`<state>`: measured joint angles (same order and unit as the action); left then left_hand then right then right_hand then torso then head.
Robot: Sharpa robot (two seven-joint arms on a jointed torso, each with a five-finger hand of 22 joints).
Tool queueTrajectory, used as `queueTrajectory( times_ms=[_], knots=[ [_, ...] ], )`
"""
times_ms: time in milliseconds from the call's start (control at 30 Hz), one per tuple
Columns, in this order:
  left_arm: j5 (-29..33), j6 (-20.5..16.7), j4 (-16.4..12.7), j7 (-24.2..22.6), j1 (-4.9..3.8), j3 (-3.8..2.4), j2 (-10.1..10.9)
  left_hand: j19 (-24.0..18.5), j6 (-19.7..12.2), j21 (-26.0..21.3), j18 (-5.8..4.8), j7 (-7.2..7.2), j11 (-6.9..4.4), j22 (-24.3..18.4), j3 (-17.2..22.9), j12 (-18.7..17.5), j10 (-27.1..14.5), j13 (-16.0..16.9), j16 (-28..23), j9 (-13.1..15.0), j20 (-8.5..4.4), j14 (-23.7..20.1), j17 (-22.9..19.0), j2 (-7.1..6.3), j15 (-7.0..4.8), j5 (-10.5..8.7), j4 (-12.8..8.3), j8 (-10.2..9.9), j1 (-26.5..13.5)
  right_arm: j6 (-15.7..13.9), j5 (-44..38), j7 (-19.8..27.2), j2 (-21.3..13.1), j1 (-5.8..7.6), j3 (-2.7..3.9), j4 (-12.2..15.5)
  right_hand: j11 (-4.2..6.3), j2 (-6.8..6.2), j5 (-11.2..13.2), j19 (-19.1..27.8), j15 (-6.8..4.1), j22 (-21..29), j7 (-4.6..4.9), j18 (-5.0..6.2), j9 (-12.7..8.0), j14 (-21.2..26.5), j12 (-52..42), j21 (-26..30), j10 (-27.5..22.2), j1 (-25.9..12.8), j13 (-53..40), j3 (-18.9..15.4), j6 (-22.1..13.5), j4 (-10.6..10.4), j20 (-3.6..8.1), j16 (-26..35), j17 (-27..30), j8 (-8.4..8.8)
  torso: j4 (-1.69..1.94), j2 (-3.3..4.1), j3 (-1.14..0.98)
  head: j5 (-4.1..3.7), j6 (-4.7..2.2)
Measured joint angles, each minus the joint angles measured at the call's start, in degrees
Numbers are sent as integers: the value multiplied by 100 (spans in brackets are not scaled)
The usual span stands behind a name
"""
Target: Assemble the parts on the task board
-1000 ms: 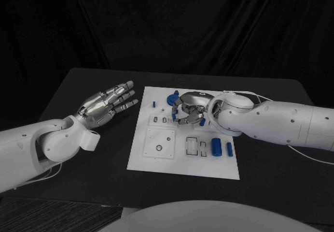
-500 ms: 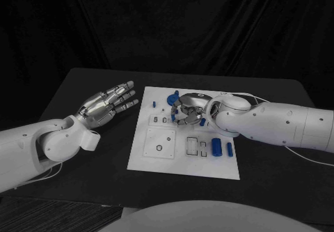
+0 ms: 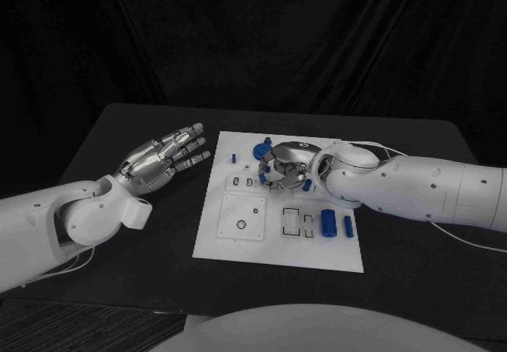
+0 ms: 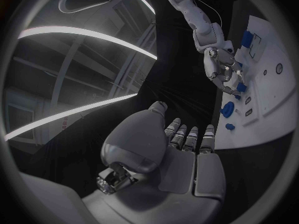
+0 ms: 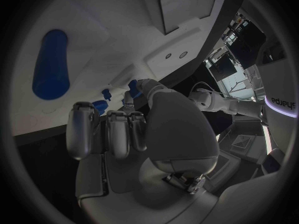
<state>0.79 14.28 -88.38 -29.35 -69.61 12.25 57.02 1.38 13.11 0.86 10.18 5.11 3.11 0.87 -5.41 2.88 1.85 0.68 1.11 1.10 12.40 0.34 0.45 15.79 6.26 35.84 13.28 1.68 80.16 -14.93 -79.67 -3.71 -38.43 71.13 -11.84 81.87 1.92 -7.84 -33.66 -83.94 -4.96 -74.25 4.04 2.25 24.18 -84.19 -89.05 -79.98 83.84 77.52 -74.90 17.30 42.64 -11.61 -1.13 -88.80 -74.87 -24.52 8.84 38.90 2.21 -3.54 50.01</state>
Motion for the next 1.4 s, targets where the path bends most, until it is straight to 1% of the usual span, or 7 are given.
queueTrajectory(
  times_ms=[733,933,1067,1133,1200,1300,1400],
  knots=[
    [0,35,12,11,5,0,-13,0,0,0,0,0,0,0,0,0,0,0,0,0,0,0,-3,0,0,0,0,0,0,-24,-244,-40,37,-42,0,-87,-30,0,73,0,0,0,8,0,0,0,0,0,30,0,0,0,-8,1,0,0,0,0,-5,-2,1,-4,0],
    [0,39,14,15,8,0,-13,0,0,0,0,0,0,0,0,0,0,0,0,0,0,0,-7,0,0,0,0,0,0,-23,-257,-53,46,-59,1,-106,-30,0,315,0,0,0,8,0,4,0,0,1,30,-1,0,0,-9,3,0,0,0,-39,-5,-2,1,-5,0],
    [0,42,16,17,8,0,-13,0,0,0,0,0,0,0,0,0,0,0,0,0,0,0,-6,0,0,0,0,0,0,-21,-261,-61,50,-68,2,-112,-30,0,315,0,1,0,8,0,4,0,0,1,30,-1,0,-62,-9,64,-1,0,0,-40,-5,-2,1,-6,0],
    [0,44,17,19,9,0,-13,0,0,0,0,0,0,0,0,0,0,0,0,0,0,0,2,0,0,0,0,0,0,-21,-263,-64,54,-70,1,-112,-30,0,431,0,1,0,8,1,4,0,0,1,30,-1,0,-62,-10,64,-1,0,0,-67,-5,-2,1,-4,0],
    [0,46,18,21,9,0,-13,0,0,0,0,0,0,0,0,0,0,0,0,0,0,0,-2,0,0,0,0,0,0,-21,-265,-67,56,-73,1,-112,-30,0,428,0,1,0,8,1,4,0,0,1,30,-1,0,-62,-10,64,-1,0,0,-67,-5,-2,1,-3,0],
    [0,50,19,23,10,0,-13,0,0,0,0,0,0,0,0,0,0,0,0,0,0,0,-7,0,0,0,0,0,0,-21,-267,-71,57,-76,1,-113,-30,0,625,0,1,0,8,0,4,0,0,1,30,-1,0,-62,-9,65,-1,0,0,-67,-5,-2,0,0,0],
    [0,54,19,26,10,0,-13,0,0,0,0,0,0,0,0,0,0,0,0,0,0,0,-8,0,0,0,0,0,0,-21,-269,-75,59,-78,1,-113,-30,0,630,0,1,0,8,0,4,0,0,1,30,-2,0,4,-9,131,-1,0,0,-67,-6,-2,0,3,0]
  ],
)
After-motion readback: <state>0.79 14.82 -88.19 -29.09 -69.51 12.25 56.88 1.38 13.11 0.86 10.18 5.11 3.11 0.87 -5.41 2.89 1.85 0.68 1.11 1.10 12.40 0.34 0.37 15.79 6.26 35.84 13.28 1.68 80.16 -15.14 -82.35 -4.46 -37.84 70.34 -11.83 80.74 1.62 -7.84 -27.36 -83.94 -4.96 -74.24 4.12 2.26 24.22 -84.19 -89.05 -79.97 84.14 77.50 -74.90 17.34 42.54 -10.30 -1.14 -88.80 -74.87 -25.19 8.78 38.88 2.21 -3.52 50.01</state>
